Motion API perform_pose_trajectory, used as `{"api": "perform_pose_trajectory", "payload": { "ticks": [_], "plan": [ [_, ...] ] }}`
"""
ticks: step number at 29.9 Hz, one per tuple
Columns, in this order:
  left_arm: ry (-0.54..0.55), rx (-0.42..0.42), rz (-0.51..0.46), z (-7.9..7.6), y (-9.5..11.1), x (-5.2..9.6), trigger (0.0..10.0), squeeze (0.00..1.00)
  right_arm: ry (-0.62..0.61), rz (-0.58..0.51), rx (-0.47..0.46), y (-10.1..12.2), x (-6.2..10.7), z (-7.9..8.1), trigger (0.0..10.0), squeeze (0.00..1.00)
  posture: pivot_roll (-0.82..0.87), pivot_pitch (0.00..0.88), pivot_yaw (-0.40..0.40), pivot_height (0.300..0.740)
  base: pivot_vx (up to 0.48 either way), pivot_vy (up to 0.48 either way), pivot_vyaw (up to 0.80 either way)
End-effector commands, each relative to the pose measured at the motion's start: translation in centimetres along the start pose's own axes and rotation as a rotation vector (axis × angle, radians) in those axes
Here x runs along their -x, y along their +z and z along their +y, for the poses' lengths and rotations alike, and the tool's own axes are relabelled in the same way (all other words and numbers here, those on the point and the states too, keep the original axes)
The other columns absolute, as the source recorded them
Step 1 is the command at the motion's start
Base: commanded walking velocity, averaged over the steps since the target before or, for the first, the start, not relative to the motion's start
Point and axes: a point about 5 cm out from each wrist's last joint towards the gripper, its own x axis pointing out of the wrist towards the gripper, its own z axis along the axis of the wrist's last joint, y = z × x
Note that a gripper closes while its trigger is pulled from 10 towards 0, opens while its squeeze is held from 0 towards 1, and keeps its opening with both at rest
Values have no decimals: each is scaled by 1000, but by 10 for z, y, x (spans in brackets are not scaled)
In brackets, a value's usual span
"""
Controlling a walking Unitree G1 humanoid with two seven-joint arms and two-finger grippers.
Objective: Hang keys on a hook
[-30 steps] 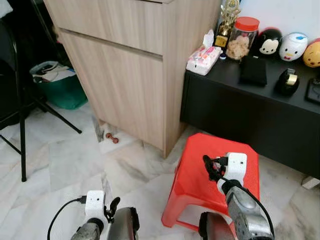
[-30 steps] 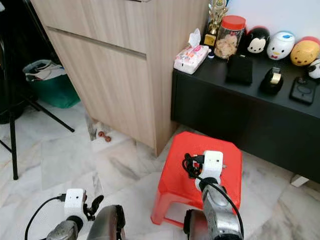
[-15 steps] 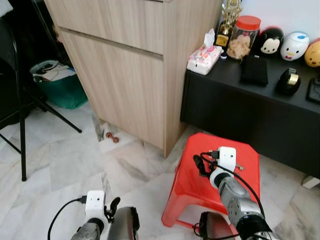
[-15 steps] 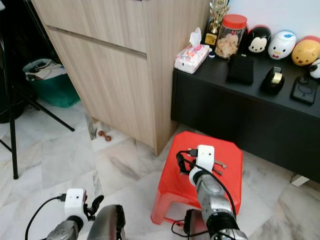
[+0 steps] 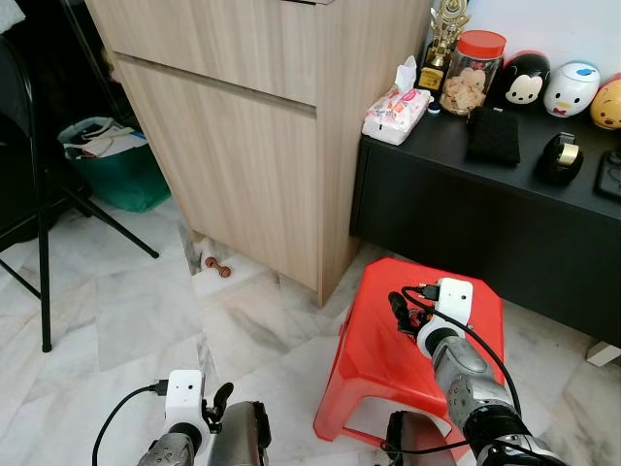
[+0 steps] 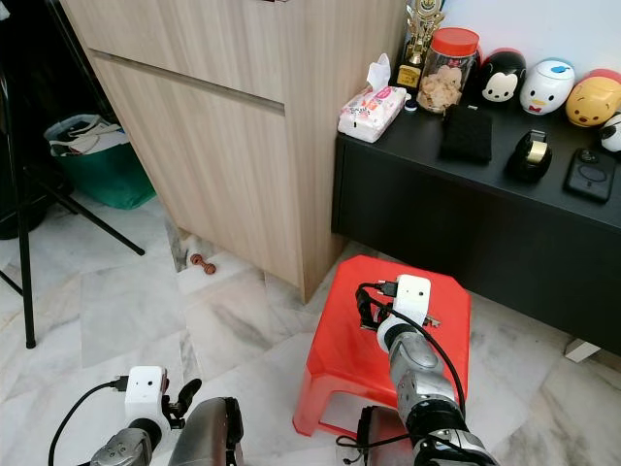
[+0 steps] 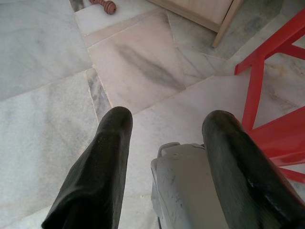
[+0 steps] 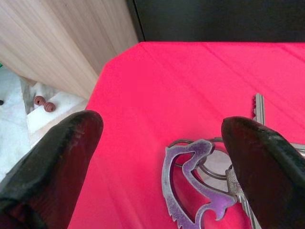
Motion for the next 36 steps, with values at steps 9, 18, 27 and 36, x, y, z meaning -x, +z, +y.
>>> {"api": "perform_pose_trajectory", "payload": {
  "ticks": [9, 18, 27, 36],
  "plan": [
    [10, -8, 36, 4, -7, 3, 10000, 0, -4, 7, -9, -2, 0, 0, 10000, 0, 123, 106, 5, 584, 0, 0, 0],
    [10, -8, 36, 4, -7, 3, 10000, 0, -4, 7, -9, -2, 0, 0, 10000, 0, 123, 106, 5, 584, 0, 0, 0],
    [11, -9, 43, 5, -10, 5, 10000, 0, -82, -166, -33, 1, 13, -11, 10000, 0, 114, 116, 7, 584, 0, 0, 0],
    [10, -10, 44, 4, -10, 5, 10000, 0, -95, -144, -33, -13, 20, -13, 10000, 0, 116, 109, 6, 584, 0, 0, 0]
  ]
}}
